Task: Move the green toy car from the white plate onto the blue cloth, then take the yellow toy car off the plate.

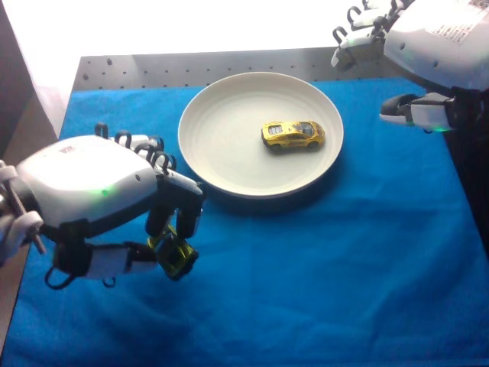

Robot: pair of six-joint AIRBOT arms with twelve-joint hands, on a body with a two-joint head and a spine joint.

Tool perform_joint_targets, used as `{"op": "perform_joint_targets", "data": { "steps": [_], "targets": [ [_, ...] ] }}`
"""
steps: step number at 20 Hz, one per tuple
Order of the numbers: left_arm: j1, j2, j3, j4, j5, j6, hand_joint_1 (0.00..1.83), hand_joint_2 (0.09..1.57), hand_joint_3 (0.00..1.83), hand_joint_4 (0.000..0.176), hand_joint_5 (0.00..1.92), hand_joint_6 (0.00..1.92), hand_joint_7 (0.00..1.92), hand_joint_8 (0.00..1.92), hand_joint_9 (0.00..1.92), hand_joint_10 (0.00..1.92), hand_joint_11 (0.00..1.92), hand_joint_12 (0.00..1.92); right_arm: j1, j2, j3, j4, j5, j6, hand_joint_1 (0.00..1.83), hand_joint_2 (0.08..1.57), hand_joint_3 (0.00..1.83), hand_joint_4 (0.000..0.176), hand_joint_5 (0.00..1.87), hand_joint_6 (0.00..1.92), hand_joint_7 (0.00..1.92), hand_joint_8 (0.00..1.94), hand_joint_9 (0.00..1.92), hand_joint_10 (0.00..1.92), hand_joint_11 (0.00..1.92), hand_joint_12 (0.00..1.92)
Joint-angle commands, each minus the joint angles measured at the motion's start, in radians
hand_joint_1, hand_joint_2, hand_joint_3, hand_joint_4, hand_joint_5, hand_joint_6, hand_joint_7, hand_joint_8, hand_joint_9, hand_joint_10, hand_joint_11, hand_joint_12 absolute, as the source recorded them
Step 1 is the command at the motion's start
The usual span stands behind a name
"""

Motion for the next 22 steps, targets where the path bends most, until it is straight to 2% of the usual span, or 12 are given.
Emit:
{"op": "perform_joint_targets", "data": {
  "steps": [1, 2, 4, 5, 7, 10, 12, 13, 14, 15, 17, 22],
  "targets": [
    [-0.006, -0.004, 0.003, 0.004, -0.102, -0.008, 1.12, 1.26, 0.0, 0.037, 0.73, 1.43, 0.72, 1.37, 0.43, 1.11, 0.11, 1.65, 0.008, 0.001, 0.001, -0.001, 0.123, -0.007, 1.17, 1.0, 0.0, 0.0, 0.66, 0.35, 0.55, 0.91, 0.45, 1.31, 0.3, 1.8],
    [-0.004, -0.007, 0.005, 0.004, -0.099, -0.013, 1.12, 1.25, 0.0, 0.035, 0.75, 1.39, 0.71, 1.38, 0.43, 1.14, 0.14, 1.71, 0.008, 0.0, 0.001, -0.001, 0.122, -0.007, 1.15, 1.01, 0.0, 0.0, 0.65, 0.36, 0.54, 0.93, 0.44, 1.32, 0.3, 1.81],
    [0.001, -0.008, 0.009, 0.003, -0.1, -0.029, 0.92, 1.25, 0.0, 0.121, 0.72, 1.38, 0.61, 1.11, 0.49, 1.24, 0.24, 1.77, 0.008, 0.0, 0.001, 0.0, 0.122, -0.007, 1.16, 1.02, 0.0, 0.0, 0.63, 0.38, 0.5, 0.99, 0.4, 1.39, 0.26, 1.88],
    [0.002, -0.007, 0.009, 0.003, -0.102, -0.032, 0.78, 1.17, 0.0, 0.0, 0.56, 1.05, 0.55, 1.02, 0.46, 1.22, 0.23, 1.76, 0.008, 0.001, 0.001, 0.001, 0.122, -0.007, 1.14, 1.02, 0.0, 0.0, 0.62, 0.41, 0.51, 0.98, 0.41, 1.39, 0.27, 1.89],
    [0.003, -0.007, 0.01, 0.002, -0.106, -0.033, 0.71, 1.08, 0.0, 0.0, 0.54, 0.74, 0.49, 0.77, 0.37, 1.06, 0.15, 1.7, 0.008, 0.001, 0.001, 0.001, 0.122, -0.007, 1.16, 1.01, 0.0, 0.0, 0.63, 0.47, 0.54, 0.99, 0.44, 1.38, 0.32, 1.87],
    [0.012, 0.002, 0.01, -0.011, -0.131, -0.042, 0.62, 0.97, 0.0, 0.068, 0.39, 0.45, 0.4, 0.38, 0.24, 0.8, 0.0, 1.58, 0.008, 0.002, 0.001, 0.002, 0.123, -0.007, 1.19, 1.0, 0.0, 0.0, 0.65, 0.46, 0.59, 0.89, 0.48, 1.3, 0.35, 1.8],
    [0.019, 0.008, 0.01, -0.024, -0.151, -0.045, 0.58, 0.94, 0.0, 0.109, 0.39, 0.27, 0.38, 0.19, 0.13, 0.88, 0.0, 1.66, 0.008, 0.002, 0.001, 0.003, 0.123, -0.007, 1.17, 1.0, 0.0, 0.0, 0.66, 0.47, 0.59, 0.92, 0.48, 1.35, 0.35, 1.84],
    [0.024, 0.011, 0.01, -0.035, -0.166, -0.045, 0.54, 0.94, 0.0, 0.143, 0.36, 0.23, 0.36, 0.15, 0.07, 0.88, 0.0, 1.56, 0.008, 0.002, 0.001, 0.003, 0.123, -0.007, 1.14, 1.02, 0.0, 0.0, 0.64, 0.52, 0.58, 0.97, 0.48, 1.38, 0.35, 1.87],
    [0.029, 0.013, 0.011, -0.048, -0.187, -0.045, 0.51, 0.95, 0.0, 0.152, 0.38, 0.19, 0.37, 0.1, 0.06, 0.84, 0.0, 1.4, 0.008, 0.002, 0.001, 0.005, 0.123, -0.007, 1.14, 1.02, 0.0, 0.0, 0.63, 0.57, 0.59, 1.01, 0.49, 1.39, 0.36, 1.87],
    [0.032, 0.013, 0.012, -0.058, -0.201, -0.045, 0.49, 0.96, 0.0, 0.087, 0.47, 0.14, 0.46, 0.09, 0.15, 0.78, 0.0, 1.46, 0.008, 0.001, 0.001, 0.006, 0.123, -0.007, 1.15, 1.02, 0.0, 0.0, 0.62, 0.59, 0.6, 0.96, 0.5, 1.33, 0.35, 1.82],
    [0.04, 0.012, 0.016, -0.091, -0.247, -0.036, 0.31, 1.05, 0.0, 0.042, 0.57, 0.09, 0.59, 0.11, 0.28, 0.85, 0.09, 1.51, 0.008, 0.0, 0.001, 0.01, 0.123, -0.007, 1.17, 1.04, 0.0, 0.0, 0.63, 0.55, 0.62, 0.83, 0.5, 1.22, 0.32, 1.77],
    [0.077, -0.003, 0.004, -0.219, -0.405, 0.069, 0.13, 1.23, 0.0, 0.047, 0.68, 0.02, 0.64, 0.19, 0.26, 1.09, 0.03, 1.65, 0.008, -0.028, 0.021, 0.026, 0.124, -0.007, 1.03, 1.09, 0.0, 0.0, 0.69, 0.42, 0.69, 0.49, 0.49, 0.87, 0.17, 1.61]
  ]
}}
